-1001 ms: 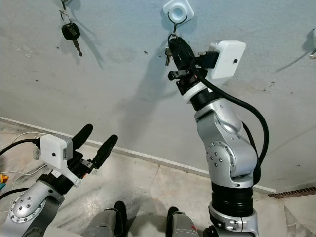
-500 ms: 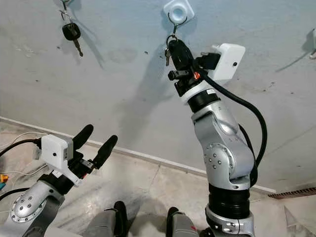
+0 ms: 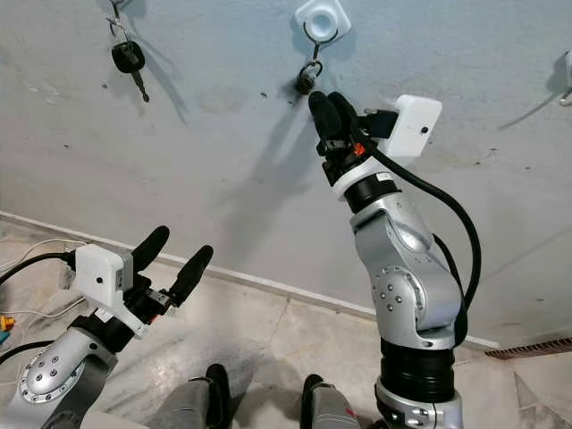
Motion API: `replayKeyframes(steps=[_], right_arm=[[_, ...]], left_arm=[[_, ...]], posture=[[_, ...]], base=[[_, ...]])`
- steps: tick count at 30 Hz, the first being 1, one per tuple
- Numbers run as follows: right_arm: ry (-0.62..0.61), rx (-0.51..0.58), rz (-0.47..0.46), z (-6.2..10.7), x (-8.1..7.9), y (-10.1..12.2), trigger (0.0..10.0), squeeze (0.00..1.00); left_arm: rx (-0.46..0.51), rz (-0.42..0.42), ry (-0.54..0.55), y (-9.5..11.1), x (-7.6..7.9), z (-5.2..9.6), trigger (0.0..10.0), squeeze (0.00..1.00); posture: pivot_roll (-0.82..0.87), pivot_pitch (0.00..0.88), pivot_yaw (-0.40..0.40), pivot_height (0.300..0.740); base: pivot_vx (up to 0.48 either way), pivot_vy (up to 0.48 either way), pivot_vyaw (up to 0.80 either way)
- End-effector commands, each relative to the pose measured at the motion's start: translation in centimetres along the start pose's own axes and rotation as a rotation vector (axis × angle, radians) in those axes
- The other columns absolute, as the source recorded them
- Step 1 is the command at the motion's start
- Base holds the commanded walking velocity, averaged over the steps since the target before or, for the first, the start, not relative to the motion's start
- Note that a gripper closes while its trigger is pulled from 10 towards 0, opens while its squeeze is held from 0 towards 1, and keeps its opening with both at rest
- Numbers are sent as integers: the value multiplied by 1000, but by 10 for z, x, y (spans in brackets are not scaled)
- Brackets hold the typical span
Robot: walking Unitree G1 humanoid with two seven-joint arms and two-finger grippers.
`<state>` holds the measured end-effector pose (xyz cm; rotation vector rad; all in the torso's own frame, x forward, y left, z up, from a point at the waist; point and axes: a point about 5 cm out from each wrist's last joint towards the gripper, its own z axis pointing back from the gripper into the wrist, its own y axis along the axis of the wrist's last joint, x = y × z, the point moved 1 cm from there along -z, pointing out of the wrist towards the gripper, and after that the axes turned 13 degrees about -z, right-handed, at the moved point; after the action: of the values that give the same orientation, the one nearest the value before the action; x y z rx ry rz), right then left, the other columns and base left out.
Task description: Hang keys on a hook
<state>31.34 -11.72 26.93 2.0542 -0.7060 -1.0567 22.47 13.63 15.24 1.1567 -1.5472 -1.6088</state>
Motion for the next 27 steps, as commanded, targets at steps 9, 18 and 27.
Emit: replayKeyframes(steps=[9,18,27], right_arm=[[-29,22,149,8,6,5,10000,1000],[-84,44,299,23,17,10,10000,1000],[-155,26,359,45,28,8,10000,1000]], left_arm=[[-6,4,-4,-1,2,-1,10000,0],[4,-11,5,-2,1,-9,10000,0],[18,-29,30,-2,-3,-19,10000,0]], posture=[[36,279,32,740],[12,265,40,740],[-22,243,52,740]], base=[[0,0,0],[0,0,0],[0,0,0]])
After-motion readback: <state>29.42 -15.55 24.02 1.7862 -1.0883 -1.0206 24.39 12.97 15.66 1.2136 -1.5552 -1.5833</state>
